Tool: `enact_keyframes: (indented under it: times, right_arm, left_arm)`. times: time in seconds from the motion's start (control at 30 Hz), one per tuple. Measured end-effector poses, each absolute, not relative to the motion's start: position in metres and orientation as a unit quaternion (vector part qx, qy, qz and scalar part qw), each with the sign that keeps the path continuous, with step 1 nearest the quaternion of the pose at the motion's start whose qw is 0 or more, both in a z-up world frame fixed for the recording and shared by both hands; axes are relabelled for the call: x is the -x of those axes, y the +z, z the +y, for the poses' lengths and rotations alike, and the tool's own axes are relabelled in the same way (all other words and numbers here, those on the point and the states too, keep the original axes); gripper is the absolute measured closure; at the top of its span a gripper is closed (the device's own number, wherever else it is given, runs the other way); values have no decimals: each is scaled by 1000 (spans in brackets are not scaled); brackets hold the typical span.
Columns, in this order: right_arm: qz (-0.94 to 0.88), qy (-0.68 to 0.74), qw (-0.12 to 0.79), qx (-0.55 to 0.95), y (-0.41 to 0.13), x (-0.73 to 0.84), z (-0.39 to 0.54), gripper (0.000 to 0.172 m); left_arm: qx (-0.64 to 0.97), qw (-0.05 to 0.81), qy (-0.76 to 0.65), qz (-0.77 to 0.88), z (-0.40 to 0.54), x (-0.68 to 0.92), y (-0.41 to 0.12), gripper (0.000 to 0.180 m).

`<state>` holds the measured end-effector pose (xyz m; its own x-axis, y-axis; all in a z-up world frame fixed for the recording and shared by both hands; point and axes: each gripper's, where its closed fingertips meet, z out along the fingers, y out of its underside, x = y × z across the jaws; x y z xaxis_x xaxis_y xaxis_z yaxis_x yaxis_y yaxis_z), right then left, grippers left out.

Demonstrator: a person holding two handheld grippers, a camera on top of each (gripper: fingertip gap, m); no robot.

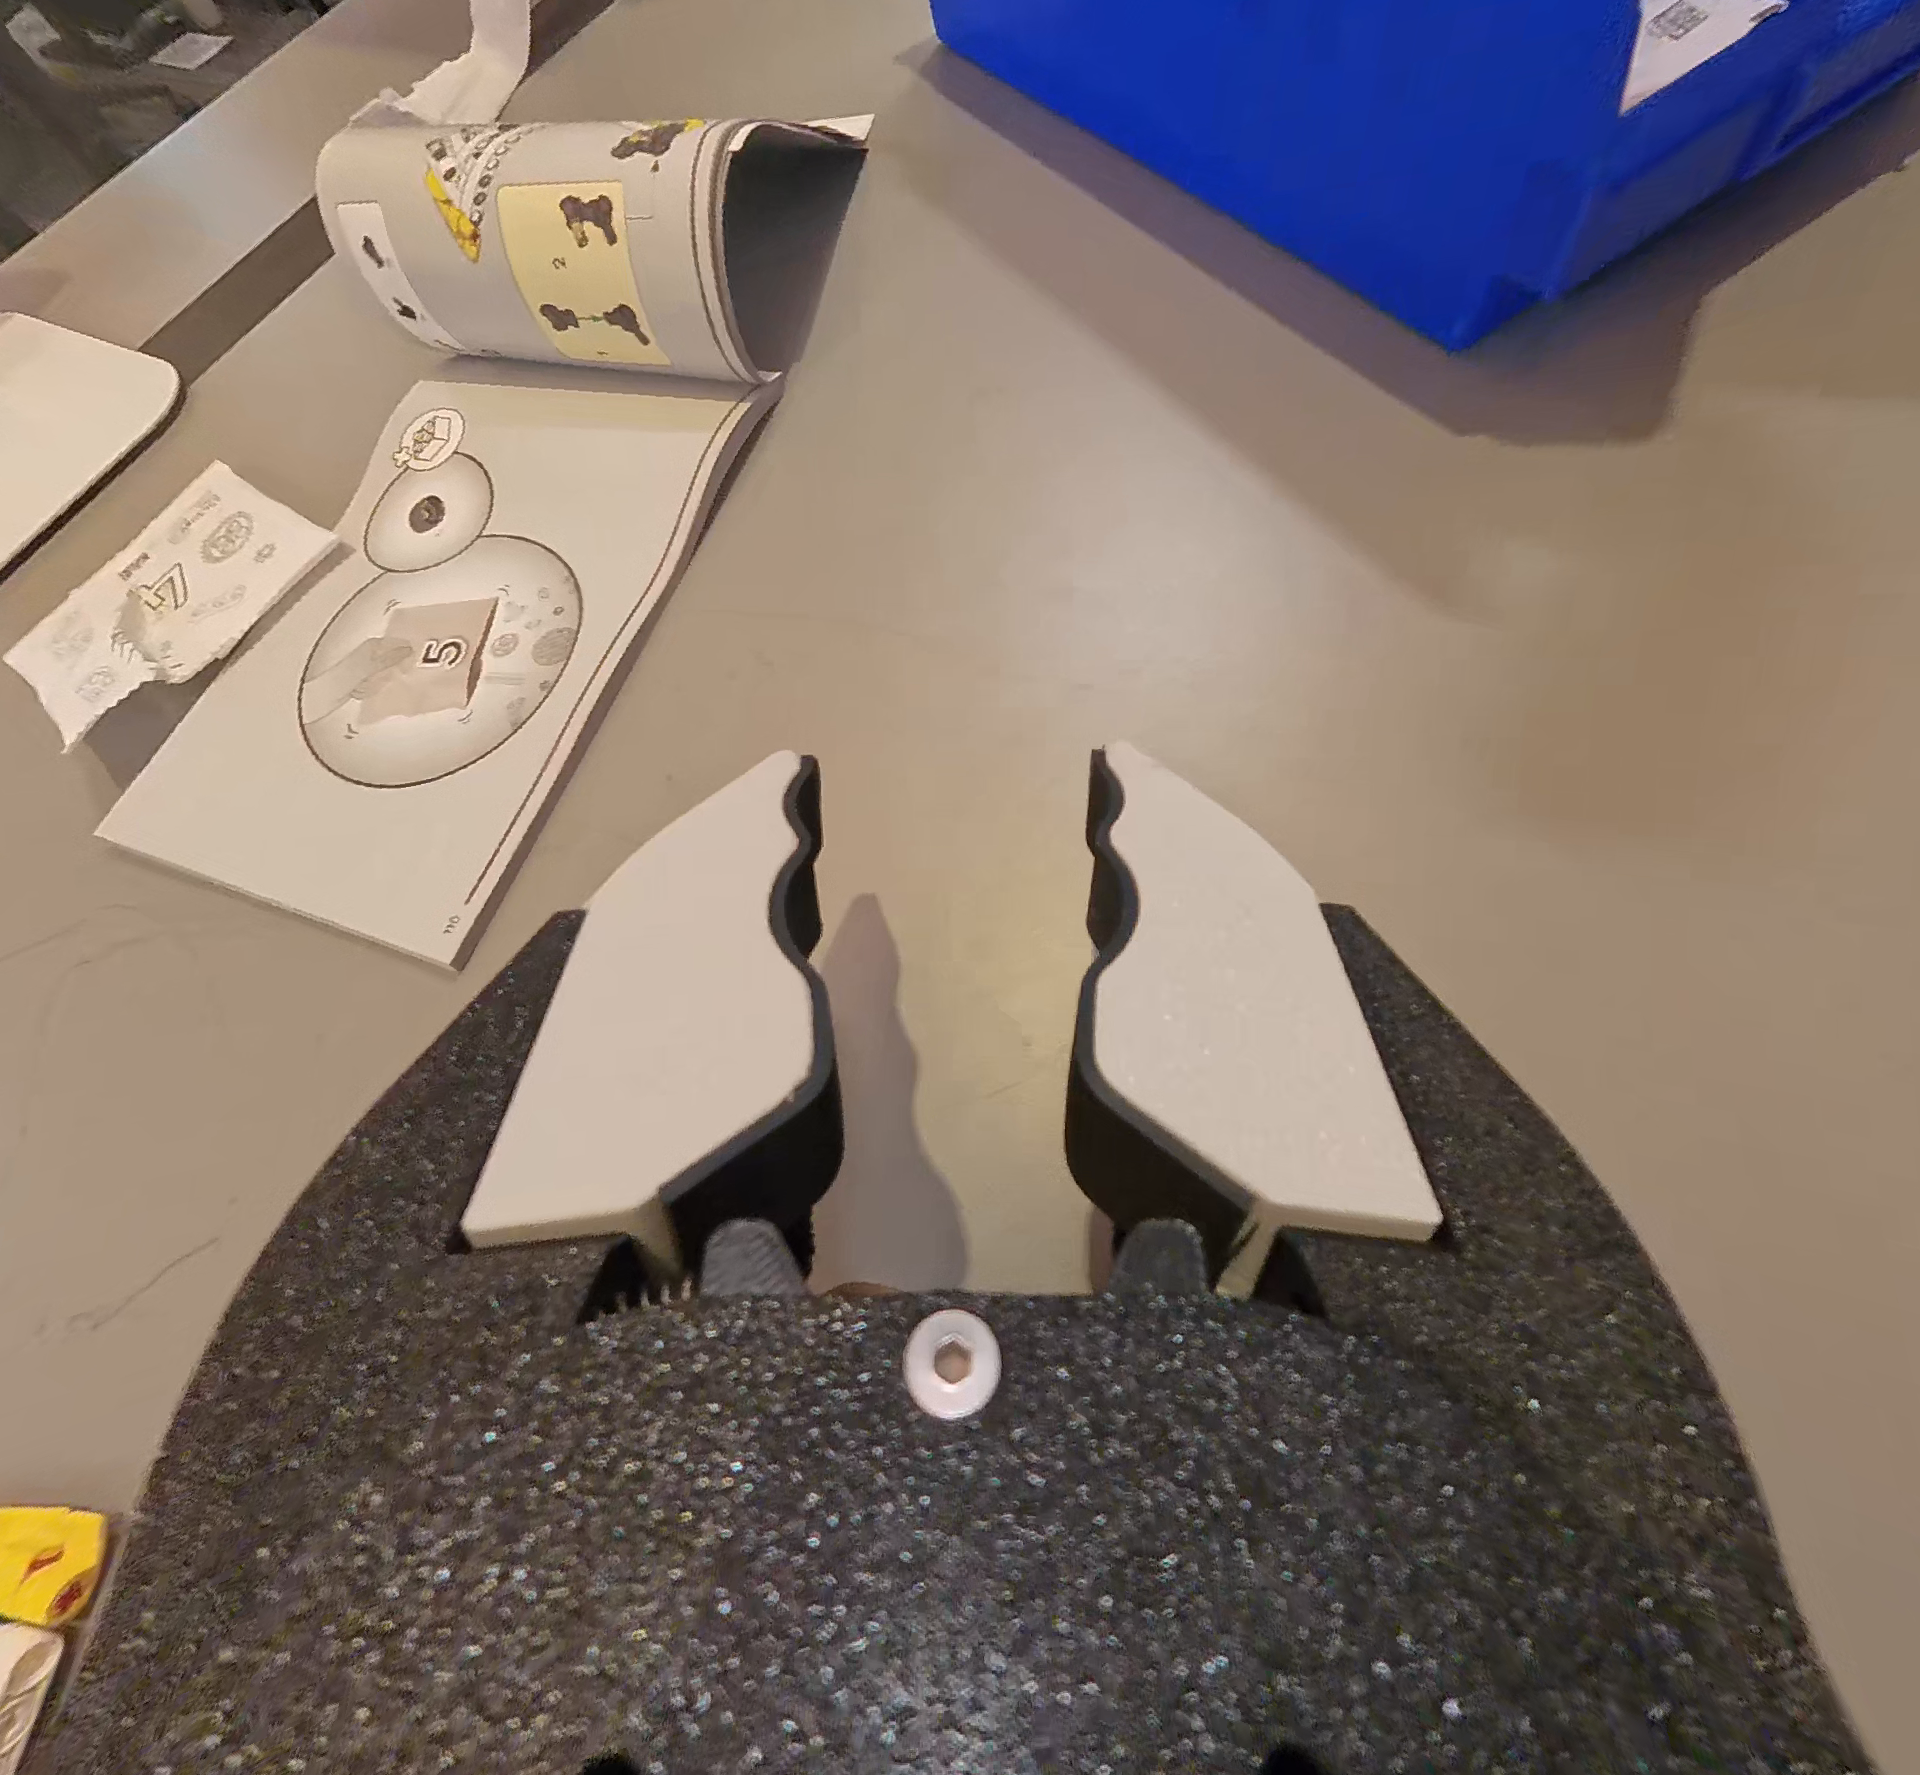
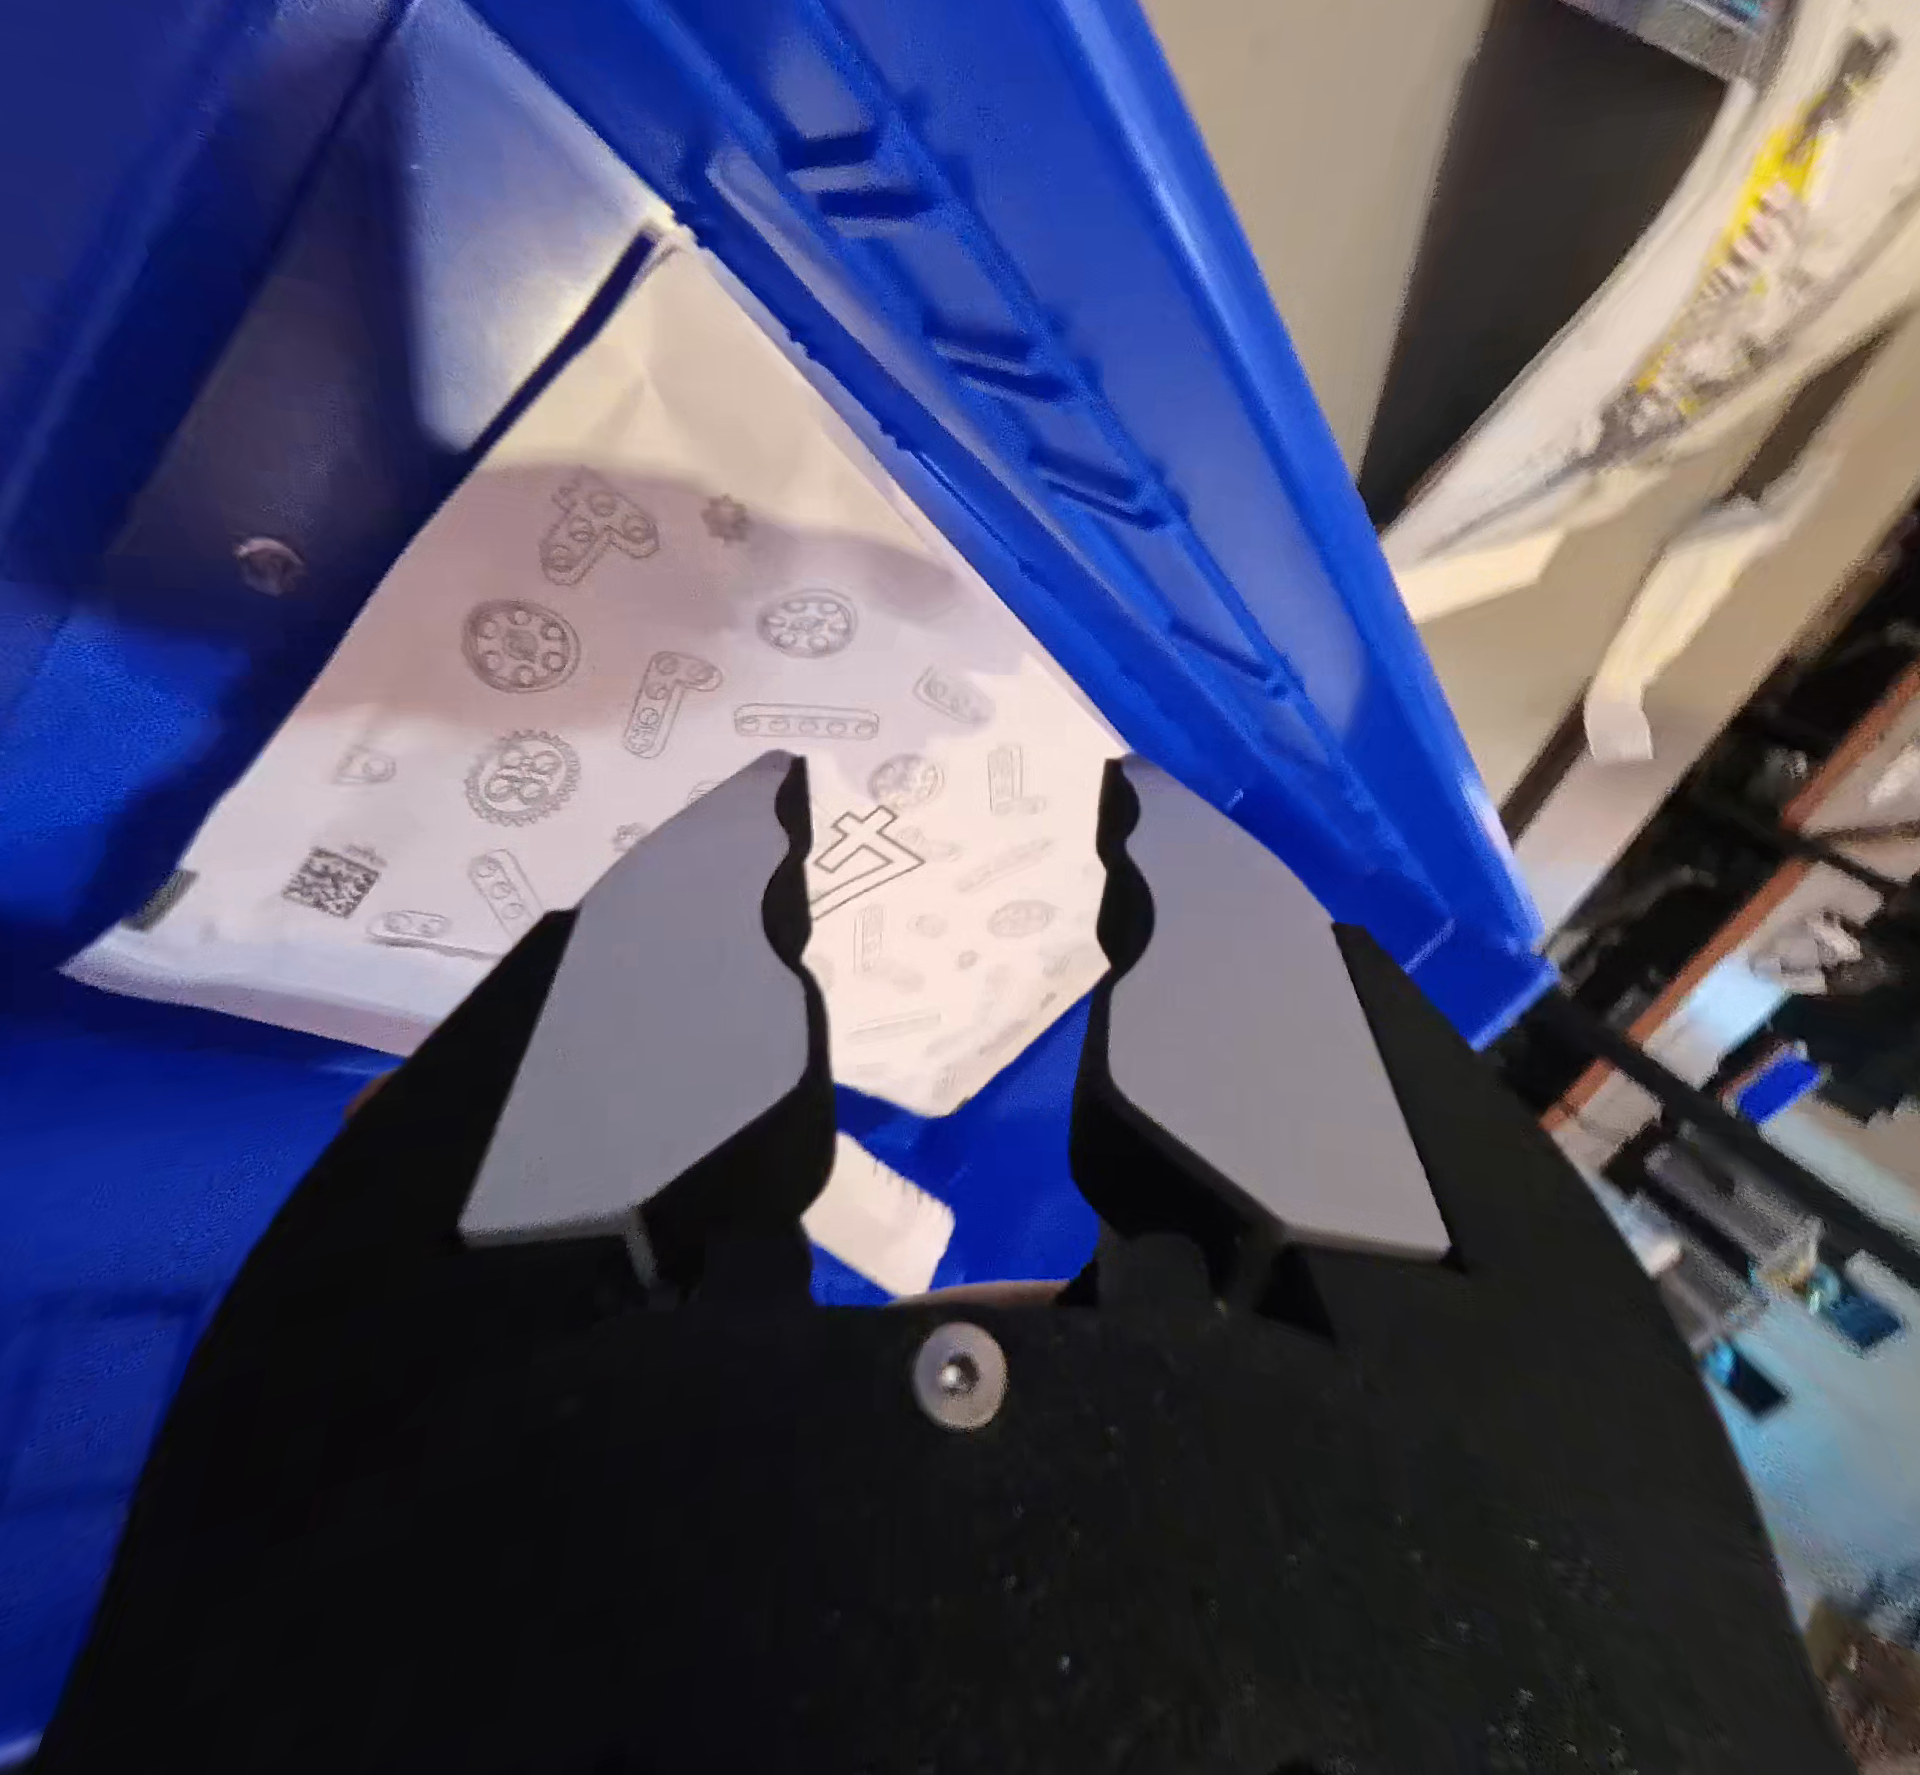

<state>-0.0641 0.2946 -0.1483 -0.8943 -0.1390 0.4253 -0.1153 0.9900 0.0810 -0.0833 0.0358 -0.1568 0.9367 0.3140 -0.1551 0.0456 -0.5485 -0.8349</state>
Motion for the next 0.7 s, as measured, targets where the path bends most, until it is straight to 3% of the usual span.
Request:
enact_keyframes:
  times: [0.23,0.47,0.7]
  right_arm:
    - [-986,-29,114,-116,-167,72,285,122]
    - [-987,-34,70,-142,-182,77,289,132]
    - [-986,-31,68,-147,-180,80,292,168]
  left_arm:
    - [867,456,159,-121,28,94,-159,131]
    - [876,436,168,-122,25,99,-168,131]
    - [876,432,167,-136,22,105,-172,131]
